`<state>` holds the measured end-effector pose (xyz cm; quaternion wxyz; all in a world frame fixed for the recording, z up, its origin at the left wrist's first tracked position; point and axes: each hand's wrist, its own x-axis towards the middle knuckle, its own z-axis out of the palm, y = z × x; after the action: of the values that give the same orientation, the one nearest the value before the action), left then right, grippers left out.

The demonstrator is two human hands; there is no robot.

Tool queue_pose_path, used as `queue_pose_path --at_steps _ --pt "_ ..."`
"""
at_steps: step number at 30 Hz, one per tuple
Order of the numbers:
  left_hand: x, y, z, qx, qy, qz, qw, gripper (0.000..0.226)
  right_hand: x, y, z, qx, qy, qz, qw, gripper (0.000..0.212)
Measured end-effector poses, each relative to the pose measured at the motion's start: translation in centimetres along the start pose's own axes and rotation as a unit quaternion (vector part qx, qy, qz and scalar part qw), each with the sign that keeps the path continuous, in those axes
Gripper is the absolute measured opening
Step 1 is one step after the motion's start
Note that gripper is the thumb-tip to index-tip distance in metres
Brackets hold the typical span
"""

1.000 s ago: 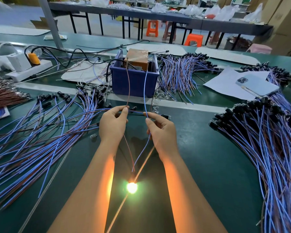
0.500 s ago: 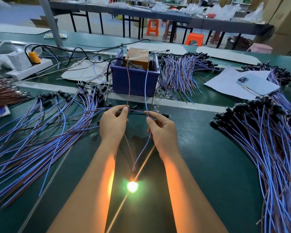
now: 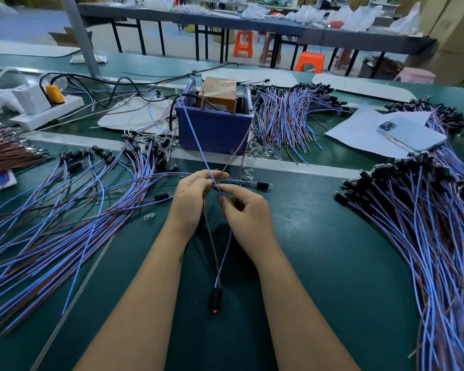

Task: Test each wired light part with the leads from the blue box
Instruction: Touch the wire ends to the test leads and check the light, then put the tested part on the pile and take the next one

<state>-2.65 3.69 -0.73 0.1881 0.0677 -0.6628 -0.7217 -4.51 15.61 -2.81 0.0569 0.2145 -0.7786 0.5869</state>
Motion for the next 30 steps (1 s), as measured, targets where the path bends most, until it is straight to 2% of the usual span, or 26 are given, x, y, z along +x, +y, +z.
queue_pose_path --at_steps 6,8,9,11,13,14,16,18,20,23,26,30 --pt "-0.3 -0.2 0.2 0.030 0.014 -0.013 0.999 0.022 0.0 -0.2 0.0 0.014 -0.001 0.015 1.000 0.014" --pt "-0.1 -0.2 -0.3 -0.044 0.039 -0.044 0.997 0.019 0.0 -0.3 -0.1 0.043 -0.003 0.028 0.999 0.019" --pt "0.1 0.0 -0.6 -0.118 0.048 -0.060 0.990 0.018 0.0 -0.3 -0.2 0.028 -0.012 0.029 0.999 0.025" --pt "0.4 0.6 -1.2 -0.260 0.067 -0.075 0.960 0.016 -0.2 -0.4 -0.2 -0.074 -0.061 -0.006 0.995 0.051" --pt "0.5 0.8 -1.5 -0.301 0.091 -0.075 0.946 0.018 -0.7 -0.6 0.3 -0.168 -0.114 -0.072 0.977 0.074" --pt "0.4 0.7 -1.5 -0.289 0.097 -0.074 0.949 0.019 -1.0 -0.8 0.5 -0.181 -0.126 -0.104 0.970 0.075" --pt "0.3 0.6 -1.2 -0.271 0.104 -0.073 0.954 0.020 -1.0 -1.0 0.8 -0.113 -0.125 -0.126 0.978 0.060" --pt "0.4 0.4 -1.1 -0.300 0.106 -0.078 0.945 0.028 -0.7 -1.1 0.6 0.065 -0.081 -0.078 0.992 0.033" --pt "0.5 0.3 -1.2 -0.309 0.098 -0.077 0.943 0.037 -0.1 -1.0 -0.1 0.201 -0.007 -0.009 0.980 0.019" --pt "0.0 0.0 -0.8 -0.219 0.076 -0.045 0.972 0.027 0.6 -0.5 -0.8 0.275 0.087 0.086 0.954 0.023" --pt "-1.0 -0.2 0.0 -0.038 0.064 0.026 0.997 0.016 0.9 -0.4 -1.3 0.343 0.139 0.132 0.919 0.023" --pt "-3.5 -0.3 2.0 0.139 0.027 0.156 0.978 0.020 0.7 -0.8 -3.0 0.365 0.174 0.172 0.898 0.034"
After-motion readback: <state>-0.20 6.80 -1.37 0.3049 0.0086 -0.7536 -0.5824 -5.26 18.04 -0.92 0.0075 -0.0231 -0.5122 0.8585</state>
